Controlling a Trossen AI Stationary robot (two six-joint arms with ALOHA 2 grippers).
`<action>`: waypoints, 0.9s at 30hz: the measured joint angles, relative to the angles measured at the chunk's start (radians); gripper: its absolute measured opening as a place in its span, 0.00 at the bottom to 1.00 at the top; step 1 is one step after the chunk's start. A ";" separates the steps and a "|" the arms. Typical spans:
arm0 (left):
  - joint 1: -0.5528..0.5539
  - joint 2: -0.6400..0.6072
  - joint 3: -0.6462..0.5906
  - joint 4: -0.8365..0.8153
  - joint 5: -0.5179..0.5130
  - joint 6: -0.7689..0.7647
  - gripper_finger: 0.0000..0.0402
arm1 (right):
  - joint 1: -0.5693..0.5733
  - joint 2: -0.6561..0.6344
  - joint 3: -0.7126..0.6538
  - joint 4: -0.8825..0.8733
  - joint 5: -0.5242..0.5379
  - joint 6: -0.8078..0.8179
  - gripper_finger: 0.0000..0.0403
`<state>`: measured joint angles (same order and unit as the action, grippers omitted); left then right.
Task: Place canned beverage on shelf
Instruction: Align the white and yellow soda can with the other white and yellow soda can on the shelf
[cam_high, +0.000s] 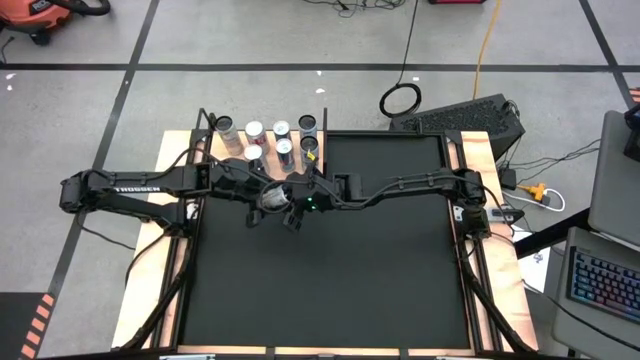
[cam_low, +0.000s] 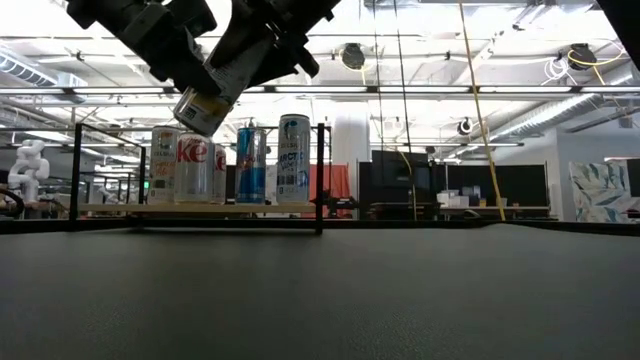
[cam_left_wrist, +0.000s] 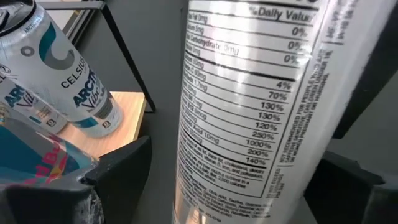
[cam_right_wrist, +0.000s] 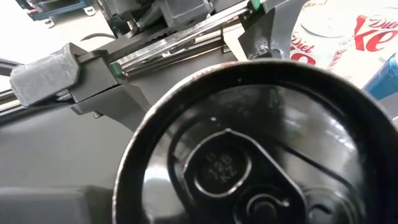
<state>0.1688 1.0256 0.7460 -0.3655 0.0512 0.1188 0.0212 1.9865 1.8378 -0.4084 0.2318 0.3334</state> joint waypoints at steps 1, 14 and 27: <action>0.000 0.000 0.000 -0.001 0.000 0.000 0.91 | 0.000 0.000 0.000 0.000 -0.001 -0.002 0.57; -0.001 0.000 0.000 -0.007 0.005 0.001 0.62 | -0.002 0.000 0.000 0.000 -0.030 0.000 0.58; -0.001 -0.051 0.000 -0.049 0.018 0.030 0.61 | -0.001 -0.029 0.002 -0.031 -0.086 -0.018 0.63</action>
<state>0.1675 0.9742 0.7460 -0.4142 0.0691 0.1492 0.0200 1.9580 1.8396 -0.4396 0.1457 0.3151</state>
